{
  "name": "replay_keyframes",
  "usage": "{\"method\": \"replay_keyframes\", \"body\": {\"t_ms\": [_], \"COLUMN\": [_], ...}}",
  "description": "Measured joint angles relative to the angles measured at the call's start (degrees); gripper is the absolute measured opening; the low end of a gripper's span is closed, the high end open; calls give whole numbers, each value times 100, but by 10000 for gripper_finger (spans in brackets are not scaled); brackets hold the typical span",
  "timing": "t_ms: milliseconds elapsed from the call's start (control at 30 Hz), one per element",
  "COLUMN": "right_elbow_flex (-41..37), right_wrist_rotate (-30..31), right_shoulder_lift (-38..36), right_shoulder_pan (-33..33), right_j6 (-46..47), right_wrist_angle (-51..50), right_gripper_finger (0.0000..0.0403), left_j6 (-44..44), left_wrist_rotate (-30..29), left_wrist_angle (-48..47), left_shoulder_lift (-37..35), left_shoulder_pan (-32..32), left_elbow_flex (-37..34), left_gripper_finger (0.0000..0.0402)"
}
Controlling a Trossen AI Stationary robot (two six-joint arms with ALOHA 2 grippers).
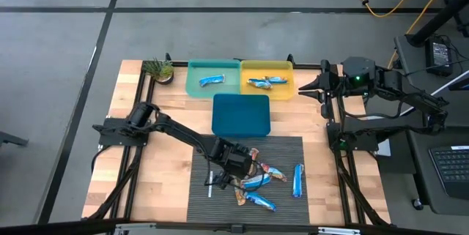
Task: Pick and place Granola Bars by type
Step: Put the yellow granola bar into the yellow bin
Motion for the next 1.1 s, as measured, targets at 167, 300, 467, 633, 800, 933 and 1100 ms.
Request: {"method": "replay_keyframes", "body": {"t_ms": [167,300,467,633,800,933,1100], "right_elbow_flex": [0,0,0,0,0,0,2], "right_wrist_rotate": [0,-2,-1,-2,-2,-2,-2], "right_shoulder_lift": [0,0,0,0,0,0,0], "right_shoulder_pan": [0,-2,-2,-2,-2,-2,-2], "right_j6": [-2,-4,-9,-9,-13,-15,-26], "right_wrist_angle": [-4,-4,-4,-7,-7,-7,-7], "right_gripper_finger": [56,56,56,56,56,56,56], "left_j6": [54,58,51,-4,-61,-197,-256], "left_wrist_rotate": [119,221,445,698,704,704,704], "left_wrist_angle": [86,196,245,348,329,327,282], "left_shoulder_lift": [115,203,321,373,371,371,371], "left_shoulder_pan": [5,9,18,14,24,24,24], "left_elbow_flex": [-3,-2,-4,-6,-7,-7,-7], "left_gripper_finger": [283,280,282,278,266,247,212]}}
